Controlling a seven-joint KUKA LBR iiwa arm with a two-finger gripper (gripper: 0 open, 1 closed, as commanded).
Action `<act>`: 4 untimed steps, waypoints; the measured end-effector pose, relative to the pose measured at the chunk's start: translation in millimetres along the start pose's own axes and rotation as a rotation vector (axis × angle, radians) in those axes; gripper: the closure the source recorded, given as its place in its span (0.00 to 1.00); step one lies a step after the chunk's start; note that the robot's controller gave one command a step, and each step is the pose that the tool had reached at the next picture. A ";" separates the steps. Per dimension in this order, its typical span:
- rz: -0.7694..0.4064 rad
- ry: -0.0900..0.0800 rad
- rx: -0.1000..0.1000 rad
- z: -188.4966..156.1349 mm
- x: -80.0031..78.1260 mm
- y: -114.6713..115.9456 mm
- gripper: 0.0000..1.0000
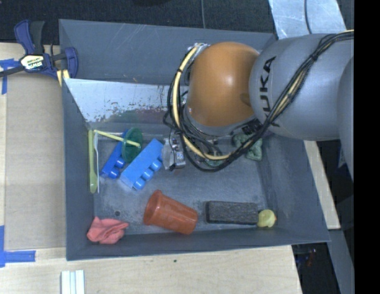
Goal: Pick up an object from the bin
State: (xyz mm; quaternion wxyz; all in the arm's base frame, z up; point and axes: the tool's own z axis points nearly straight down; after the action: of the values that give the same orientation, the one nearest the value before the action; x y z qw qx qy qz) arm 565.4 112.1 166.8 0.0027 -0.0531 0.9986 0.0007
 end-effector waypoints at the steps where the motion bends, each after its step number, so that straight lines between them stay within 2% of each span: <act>1: 0.000 0.000 0.000 0.0 0.0 0.0 0.00; 2: 0.001 0.000 0.000 0.1 0.0 0.0 0.00; 3: -0.012 -0.008 -0.001 65.7 -0.1 42.7 0.00; 4: 0.003 -0.032 -0.004 73.9 19.5 79.1 0.00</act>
Offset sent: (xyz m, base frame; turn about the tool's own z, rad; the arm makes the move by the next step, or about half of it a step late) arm 0.0000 0.0000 0.0000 0.0000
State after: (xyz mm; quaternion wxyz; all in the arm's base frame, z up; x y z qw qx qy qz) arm 538.0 188.8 92.9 0.0187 -0.0516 0.9985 0.0035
